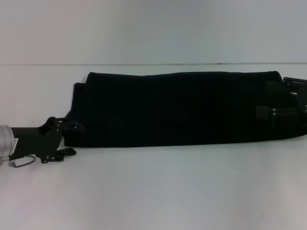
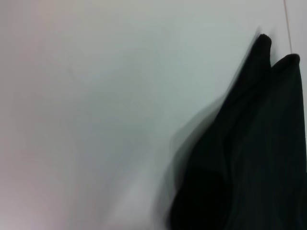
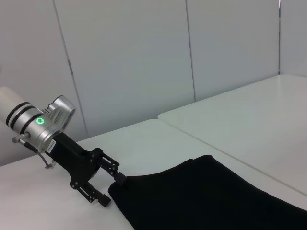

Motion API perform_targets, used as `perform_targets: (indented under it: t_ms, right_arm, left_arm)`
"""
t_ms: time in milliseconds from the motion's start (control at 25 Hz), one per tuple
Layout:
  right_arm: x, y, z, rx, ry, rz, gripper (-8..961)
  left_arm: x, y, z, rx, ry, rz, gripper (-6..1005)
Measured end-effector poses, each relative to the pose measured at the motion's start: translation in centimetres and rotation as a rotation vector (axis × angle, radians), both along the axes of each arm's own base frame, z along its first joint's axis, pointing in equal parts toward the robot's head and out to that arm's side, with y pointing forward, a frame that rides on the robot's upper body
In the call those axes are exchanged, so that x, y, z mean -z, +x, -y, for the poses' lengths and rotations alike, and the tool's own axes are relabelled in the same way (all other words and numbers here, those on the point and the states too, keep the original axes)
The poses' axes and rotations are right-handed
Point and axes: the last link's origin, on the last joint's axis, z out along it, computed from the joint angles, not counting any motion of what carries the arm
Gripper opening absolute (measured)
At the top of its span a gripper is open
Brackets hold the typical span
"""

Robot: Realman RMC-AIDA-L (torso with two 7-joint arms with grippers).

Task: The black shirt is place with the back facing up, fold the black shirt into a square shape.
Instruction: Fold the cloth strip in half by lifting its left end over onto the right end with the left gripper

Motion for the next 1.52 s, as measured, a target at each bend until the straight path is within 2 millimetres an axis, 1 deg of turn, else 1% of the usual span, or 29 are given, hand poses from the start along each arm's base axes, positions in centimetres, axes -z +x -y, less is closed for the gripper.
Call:
perform_targets:
  t_ms: [640,880,1120,1520]
  right_arm:
    - [-0.13,-0.06,-0.09,-0.003,0.01,-0.005,941]
    - [-0.17,-0.06,-0.11,-0.006,0.014,-0.005,941]
    - [-0.18,-0.09,-0.16,-0.007,0.016,-0.004,941]
    - [-0.18,-0.09,-0.18,-0.008,0.017,-0.003,941]
  left_arm:
    - [-0.53,-0.22,-0.64,0.003,0.041,-0.023,736]
    - [-0.45,-0.29,-0.51,0.003,0.043,-0.019,735]
    - [-0.02,0.1,-0.69,0.014,0.05,0.003,735]
    - [0.0,0.04,-0.92,0.035,0.06,-0.021,734]
